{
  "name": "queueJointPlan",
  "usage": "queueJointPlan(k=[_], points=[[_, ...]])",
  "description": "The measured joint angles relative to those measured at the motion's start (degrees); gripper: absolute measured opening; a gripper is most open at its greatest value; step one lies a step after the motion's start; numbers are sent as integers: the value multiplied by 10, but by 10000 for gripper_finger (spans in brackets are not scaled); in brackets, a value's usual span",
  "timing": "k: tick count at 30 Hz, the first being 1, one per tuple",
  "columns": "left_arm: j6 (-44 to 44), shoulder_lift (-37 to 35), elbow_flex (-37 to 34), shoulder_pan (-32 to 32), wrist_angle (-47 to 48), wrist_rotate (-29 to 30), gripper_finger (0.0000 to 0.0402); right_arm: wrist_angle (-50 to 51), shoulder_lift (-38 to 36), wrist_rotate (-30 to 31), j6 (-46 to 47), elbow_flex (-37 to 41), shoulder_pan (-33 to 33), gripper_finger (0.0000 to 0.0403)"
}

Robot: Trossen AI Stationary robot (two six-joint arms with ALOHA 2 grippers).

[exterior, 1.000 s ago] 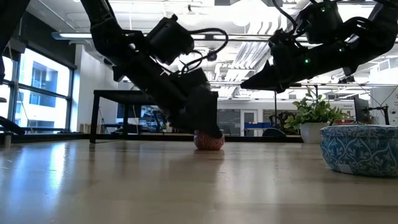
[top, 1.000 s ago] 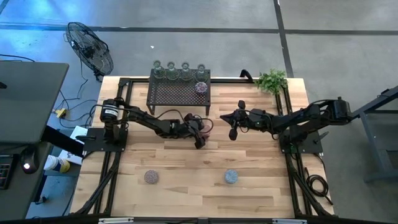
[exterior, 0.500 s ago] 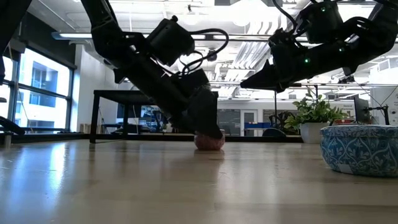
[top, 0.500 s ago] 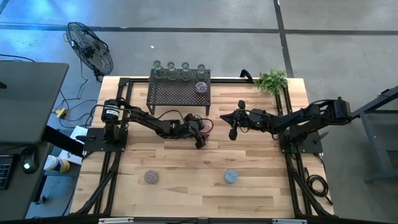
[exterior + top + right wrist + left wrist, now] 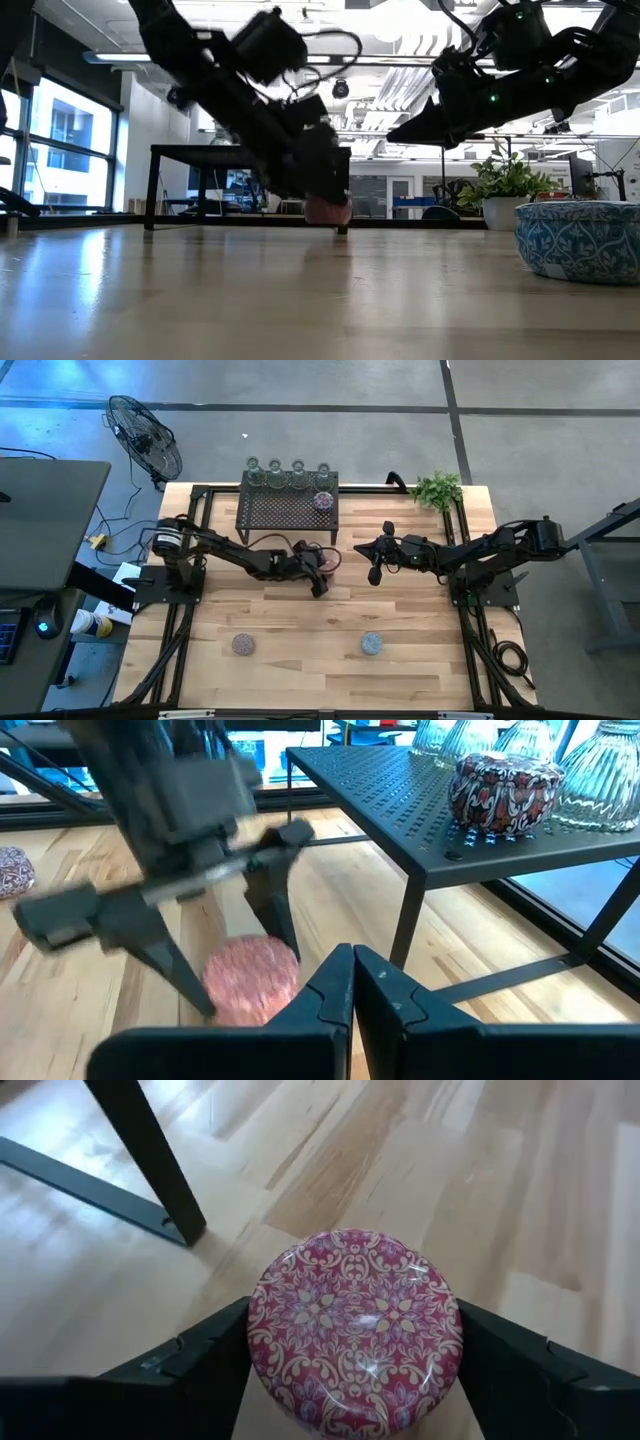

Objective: Pick & Place candle stick holders
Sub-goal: Put the pink scented candle on the shelf

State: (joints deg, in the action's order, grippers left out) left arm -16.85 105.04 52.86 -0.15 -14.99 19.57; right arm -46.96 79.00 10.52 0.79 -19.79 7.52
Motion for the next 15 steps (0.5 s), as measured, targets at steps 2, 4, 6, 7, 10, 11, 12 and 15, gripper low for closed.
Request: queueJointPlan(k=[2,4,6,7,10,11,12,15], points=[[-1,-22,0,-6,22,-5,288,2,0,0,0,0,0,2],[-1,-47,0,-16,50,-9,285,4,0,0,-1,0,0,1],[-1,-74,0,-28,63,-10,285,4,0,0,-4,0,0,1],[-1,-92,0,-33,77,-10,285,4,0,0,-5,0,0,2],[0,-142,0,-45,112,-10,288,4,0,0,-6,0,0,2],[-1,-160,0,-45,128,-10,289,4,0,0,-6,0,0,1],[-6,-177,0,-45,136,-9,289,4,0,0,-6,0,0,1],[-17,-230,0,-29,162,23,289,5,0,0,-6,0,0,2]])
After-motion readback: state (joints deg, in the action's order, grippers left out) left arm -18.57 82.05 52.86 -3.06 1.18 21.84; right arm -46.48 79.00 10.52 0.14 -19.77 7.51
